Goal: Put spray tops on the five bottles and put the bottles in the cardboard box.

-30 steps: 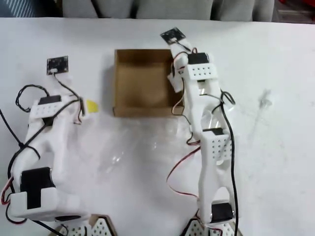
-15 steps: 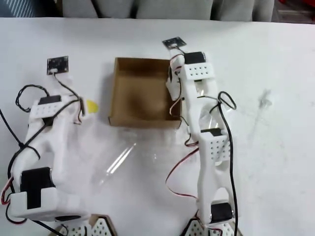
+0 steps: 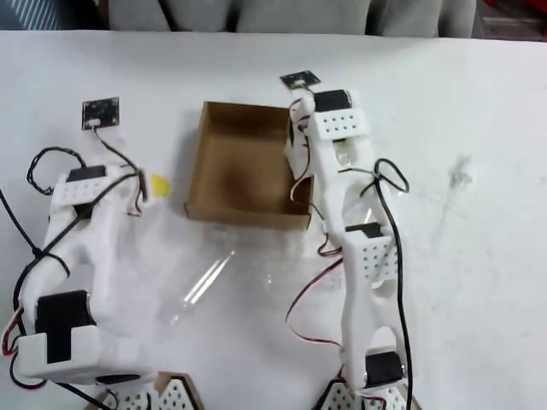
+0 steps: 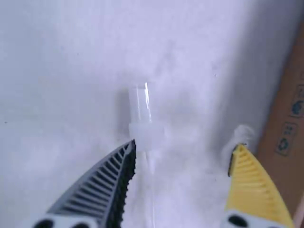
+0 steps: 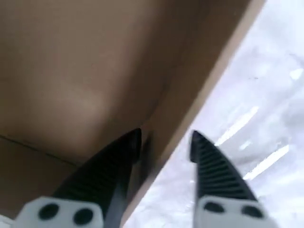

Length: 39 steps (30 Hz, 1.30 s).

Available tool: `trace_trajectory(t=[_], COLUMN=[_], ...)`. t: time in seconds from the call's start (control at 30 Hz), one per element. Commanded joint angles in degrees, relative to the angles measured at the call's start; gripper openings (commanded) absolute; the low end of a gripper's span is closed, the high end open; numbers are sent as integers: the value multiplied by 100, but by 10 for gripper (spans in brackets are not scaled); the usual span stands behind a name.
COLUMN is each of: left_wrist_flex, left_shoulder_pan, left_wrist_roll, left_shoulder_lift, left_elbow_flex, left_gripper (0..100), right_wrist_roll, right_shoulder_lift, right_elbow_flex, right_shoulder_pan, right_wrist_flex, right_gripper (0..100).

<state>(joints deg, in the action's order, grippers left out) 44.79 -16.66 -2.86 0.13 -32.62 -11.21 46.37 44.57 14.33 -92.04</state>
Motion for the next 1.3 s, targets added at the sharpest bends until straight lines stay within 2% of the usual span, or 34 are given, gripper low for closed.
trace_trajectory(t=[0.0,0.17,0.27,0.37,0.5,0.6,0.83,0.97,1.17,1.27], left_wrist_flex=[-141,-141,-141,-141,-141,-141,-141,-255,-202,53], left_shoulder_pan=[75,66,66,75,66,57,-57,-277,-1033,-1314], left_wrist_roll=[53,53,53,53,53,53,18,-79,-1143,-1477], left_shoulder_lift=[-286,-286,-286,-286,-286,-286,-286,-286,-312,-303], left_elbow_flex=[18,18,18,18,35,35,53,53,167,308], left_gripper=[306,306,306,306,306,306,306,305,305,305], right_wrist_roll=[-360,-255,-360,-1222,-1969,-2488,-3622,-3692,-3112,-3130], right_shoulder_lift=[-769,-1587,-2114,-2659,-3565,-4286,-5991,-6853,-7152,-7108], right_elbow_flex=[141,62,-554,-1433,-2497,-3534,-6347,-7323,-7886,-7895], right_shoulder_pan=[-75,-171,13,514,1121,1490,1965,1982,1982,1991], right_wrist_flex=[-251,-699,-699,-681,-593,-66,2035,2888,3723,3767], right_gripper=[197,139,135,134,134,134,134,134,134,135])
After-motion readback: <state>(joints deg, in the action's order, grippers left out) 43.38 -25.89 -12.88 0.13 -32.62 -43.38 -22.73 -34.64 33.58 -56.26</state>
